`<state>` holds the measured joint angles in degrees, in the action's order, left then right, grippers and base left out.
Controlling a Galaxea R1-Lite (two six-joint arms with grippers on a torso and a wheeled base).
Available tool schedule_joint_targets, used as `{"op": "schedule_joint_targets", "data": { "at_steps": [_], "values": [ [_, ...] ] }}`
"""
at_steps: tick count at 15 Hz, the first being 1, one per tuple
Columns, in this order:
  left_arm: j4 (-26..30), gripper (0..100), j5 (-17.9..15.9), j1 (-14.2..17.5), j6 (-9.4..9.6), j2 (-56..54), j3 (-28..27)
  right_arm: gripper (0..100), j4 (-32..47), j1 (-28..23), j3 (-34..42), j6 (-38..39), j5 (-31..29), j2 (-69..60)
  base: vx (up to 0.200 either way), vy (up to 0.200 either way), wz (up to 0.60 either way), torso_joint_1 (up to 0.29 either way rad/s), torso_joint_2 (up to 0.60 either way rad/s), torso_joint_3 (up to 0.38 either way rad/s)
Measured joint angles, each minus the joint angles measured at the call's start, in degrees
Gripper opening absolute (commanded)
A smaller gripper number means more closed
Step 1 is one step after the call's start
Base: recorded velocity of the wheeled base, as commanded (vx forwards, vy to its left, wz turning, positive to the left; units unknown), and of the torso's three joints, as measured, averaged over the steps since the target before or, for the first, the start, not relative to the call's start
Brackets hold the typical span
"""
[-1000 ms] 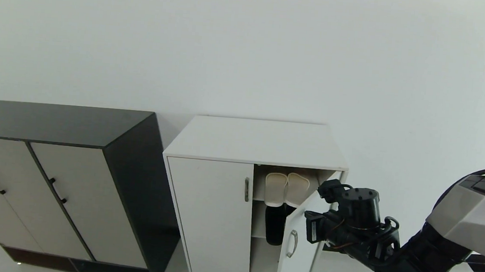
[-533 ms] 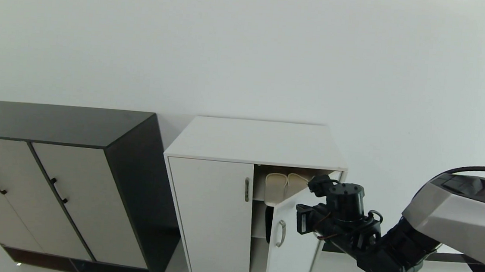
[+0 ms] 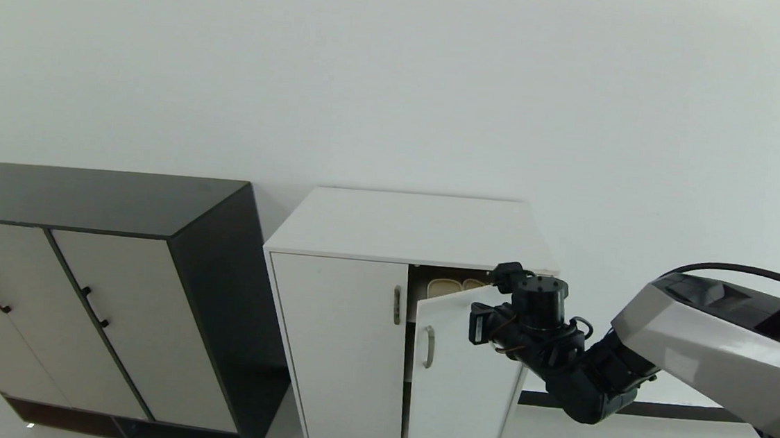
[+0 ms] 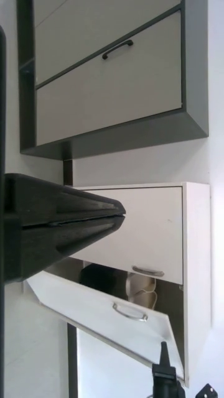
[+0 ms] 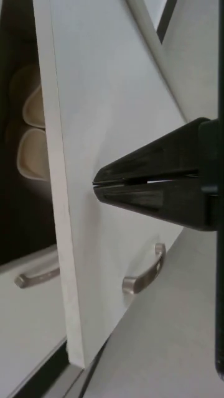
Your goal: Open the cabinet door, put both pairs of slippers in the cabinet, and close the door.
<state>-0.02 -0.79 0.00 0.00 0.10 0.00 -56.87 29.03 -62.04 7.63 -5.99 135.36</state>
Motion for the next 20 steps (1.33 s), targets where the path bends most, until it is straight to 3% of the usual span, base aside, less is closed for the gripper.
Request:
{"op": "schedule_joint_targets", "data": {
  "at_steps": [7,20],
  "values": [
    [0.0,0,0.0,0.0,-0.05,0.0,0.0,0,0.0,-2.7,-7.8,-0.1,1.0,5.3,0.000,0.000,0.00,0.000,0.00,0.000],
    [0.0,0,0.0,0.0,-0.05,0.0,0.0,0,4.0,-4.0,-13.2,0.0,1.3,7.5,0.000,0.000,0.00,0.000,0.00,0.000]
  ]
}}
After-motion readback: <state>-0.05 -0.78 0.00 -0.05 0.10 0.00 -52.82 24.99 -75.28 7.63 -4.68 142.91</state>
